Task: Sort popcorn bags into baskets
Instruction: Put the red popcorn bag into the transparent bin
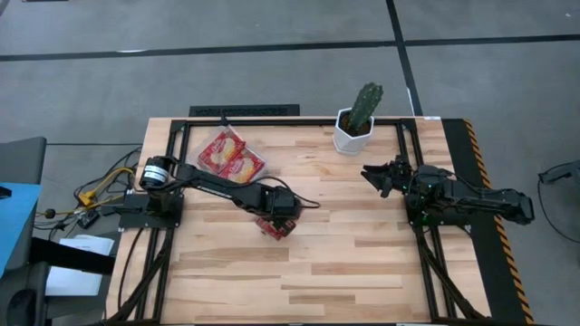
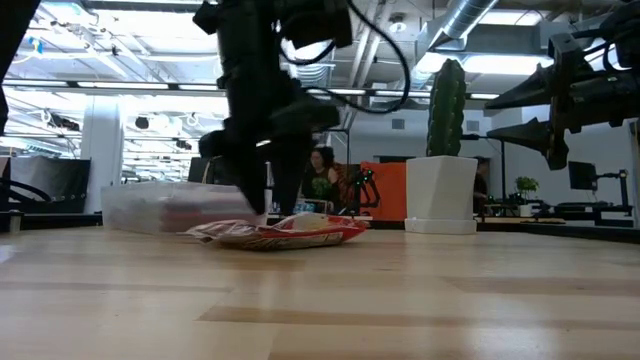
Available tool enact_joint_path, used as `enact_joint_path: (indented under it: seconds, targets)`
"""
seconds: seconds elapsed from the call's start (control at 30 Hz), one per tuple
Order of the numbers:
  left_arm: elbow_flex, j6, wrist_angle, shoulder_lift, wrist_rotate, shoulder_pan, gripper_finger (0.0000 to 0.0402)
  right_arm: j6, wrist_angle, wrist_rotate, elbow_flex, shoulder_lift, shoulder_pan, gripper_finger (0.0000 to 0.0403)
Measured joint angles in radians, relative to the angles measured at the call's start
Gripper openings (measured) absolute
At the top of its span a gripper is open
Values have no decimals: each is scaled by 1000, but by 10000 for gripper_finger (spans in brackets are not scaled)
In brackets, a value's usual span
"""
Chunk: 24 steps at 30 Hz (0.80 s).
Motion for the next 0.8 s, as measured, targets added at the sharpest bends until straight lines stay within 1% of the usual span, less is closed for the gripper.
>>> enact_joint_path:
  seconds: [0.07,0.27,0.37,0.47,0.57,0.8]
  targets:
    - [-12,14,-9,0,25,10,224,0,0,0,0,0,0,260]
    - [-12,45,-28,0,56,47,284,-1,0,0,0,0,0,260]
    - [-12,50,-53,0,57,57,301,-1,0,0,0,0,0,260]
    - [-12,60,-68,0,37,59,306,-1,0,0,0,0,0,260]
    - [-12,108,-55,13,29,59,307,0,0,1,0,0,0,260]
    - [-7,128,-25,99,137,64,304,0,2,1,0,0,0,260]
